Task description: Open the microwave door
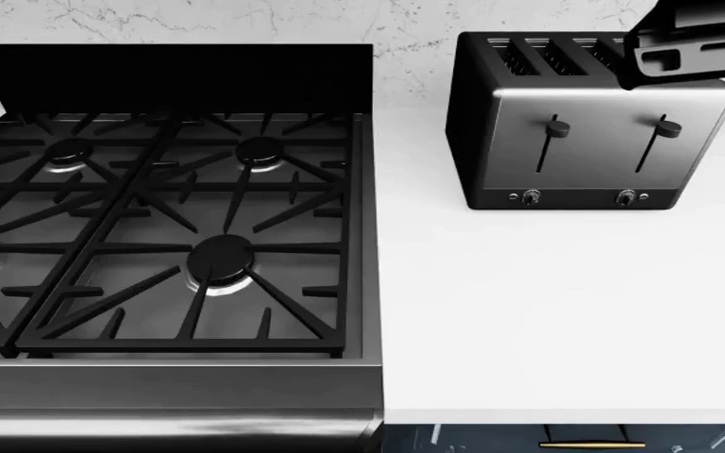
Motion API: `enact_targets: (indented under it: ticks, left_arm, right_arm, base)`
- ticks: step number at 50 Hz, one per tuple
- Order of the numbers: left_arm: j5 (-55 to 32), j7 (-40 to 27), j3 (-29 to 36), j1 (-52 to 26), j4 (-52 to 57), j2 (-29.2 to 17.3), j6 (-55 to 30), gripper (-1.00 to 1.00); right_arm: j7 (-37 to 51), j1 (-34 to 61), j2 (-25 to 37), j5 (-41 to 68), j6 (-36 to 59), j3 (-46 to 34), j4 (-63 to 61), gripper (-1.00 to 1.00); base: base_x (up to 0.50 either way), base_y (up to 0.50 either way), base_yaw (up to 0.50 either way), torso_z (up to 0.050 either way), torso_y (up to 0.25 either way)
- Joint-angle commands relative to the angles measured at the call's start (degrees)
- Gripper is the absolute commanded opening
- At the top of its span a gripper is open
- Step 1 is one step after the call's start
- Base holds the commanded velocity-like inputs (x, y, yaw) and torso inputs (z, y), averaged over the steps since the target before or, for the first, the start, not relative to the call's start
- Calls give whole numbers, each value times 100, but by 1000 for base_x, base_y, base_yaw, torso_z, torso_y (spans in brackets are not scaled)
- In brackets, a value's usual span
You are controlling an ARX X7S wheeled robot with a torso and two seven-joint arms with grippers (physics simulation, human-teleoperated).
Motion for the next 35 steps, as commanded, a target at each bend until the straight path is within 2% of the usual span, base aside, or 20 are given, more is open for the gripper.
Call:
enact_targets:
  ticks: [1,14,35]
  left_arm:
    - [192,36,123,133,-207,204,254,100]
    - [1326,242,455,89,-1590,428,1259,100]
    - [2514,555,964,-680,-3757,689,2272,100]
  right_arm:
    - [44,74,27,77,42,-13,-5,100]
    - [94,150,50,175,78,-24,-11,100]
    - [71,106,42,77,-55,-119,34,100]
  base:
    - [0,0,0,0,0]
    - [0,0,0,0,0]
    - [0,0,0,0,0]
